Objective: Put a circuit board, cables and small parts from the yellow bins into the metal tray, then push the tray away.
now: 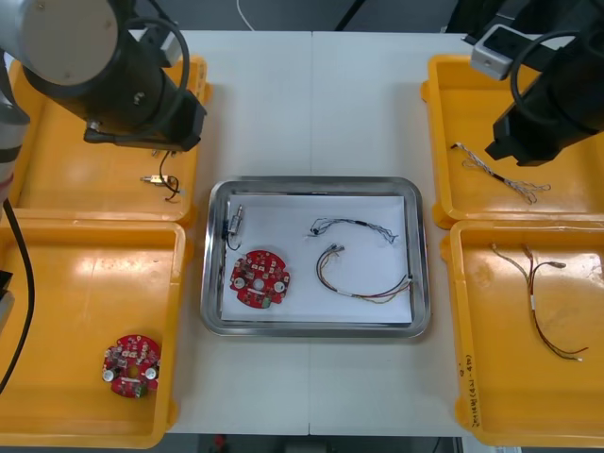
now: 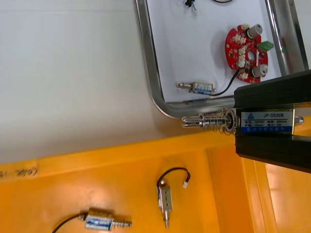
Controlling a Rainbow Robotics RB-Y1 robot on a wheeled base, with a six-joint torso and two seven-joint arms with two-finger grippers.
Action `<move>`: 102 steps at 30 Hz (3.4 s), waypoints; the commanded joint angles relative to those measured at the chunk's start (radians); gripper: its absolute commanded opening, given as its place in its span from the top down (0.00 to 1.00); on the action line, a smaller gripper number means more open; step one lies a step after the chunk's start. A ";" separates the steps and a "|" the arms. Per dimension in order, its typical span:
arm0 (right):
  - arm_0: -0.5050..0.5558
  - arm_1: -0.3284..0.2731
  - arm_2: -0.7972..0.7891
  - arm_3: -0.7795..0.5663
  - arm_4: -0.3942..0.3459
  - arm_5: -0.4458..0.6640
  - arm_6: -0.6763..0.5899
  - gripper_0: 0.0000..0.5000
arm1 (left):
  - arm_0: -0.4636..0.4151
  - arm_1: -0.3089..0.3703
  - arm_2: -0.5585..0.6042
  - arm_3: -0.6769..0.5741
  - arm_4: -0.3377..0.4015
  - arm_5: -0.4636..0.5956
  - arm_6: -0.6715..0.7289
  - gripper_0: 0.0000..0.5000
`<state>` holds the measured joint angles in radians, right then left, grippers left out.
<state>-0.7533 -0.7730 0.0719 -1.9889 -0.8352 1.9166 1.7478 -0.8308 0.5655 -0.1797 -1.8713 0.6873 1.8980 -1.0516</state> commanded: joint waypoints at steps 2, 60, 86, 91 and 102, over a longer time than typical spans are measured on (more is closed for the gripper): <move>0.114 -0.080 -0.181 -0.044 -0.079 0.003 -0.113 0.00 | -0.004 -0.050 -0.104 -0.035 -0.031 -0.082 0.078 1.00; 0.612 -0.014 -0.597 -0.203 -0.065 0.003 -0.453 0.00 | -0.002 -0.096 -0.534 0.242 -0.112 -0.413 0.269 0.99; 0.672 -0.014 -0.598 -0.277 -0.082 0.003 -0.461 0.00 | -0.002 -0.093 -0.394 0.100 -0.121 -0.232 0.309 0.00; 0.675 -0.014 -0.598 -0.281 -0.084 0.003 -0.465 0.00 | -0.002 -0.075 -0.314 0.046 -0.094 -0.158 0.294 0.00; 0.675 -0.014 -0.601 -0.281 -0.094 0.003 -0.470 0.00 | -0.001 -0.002 -0.127 -0.086 -0.006 0.022 0.248 0.00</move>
<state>-0.0947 -0.7965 -0.4948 -2.2424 -0.9178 1.9169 1.3043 -0.8308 0.5109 -0.3734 -1.8956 0.6451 1.8855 -0.7912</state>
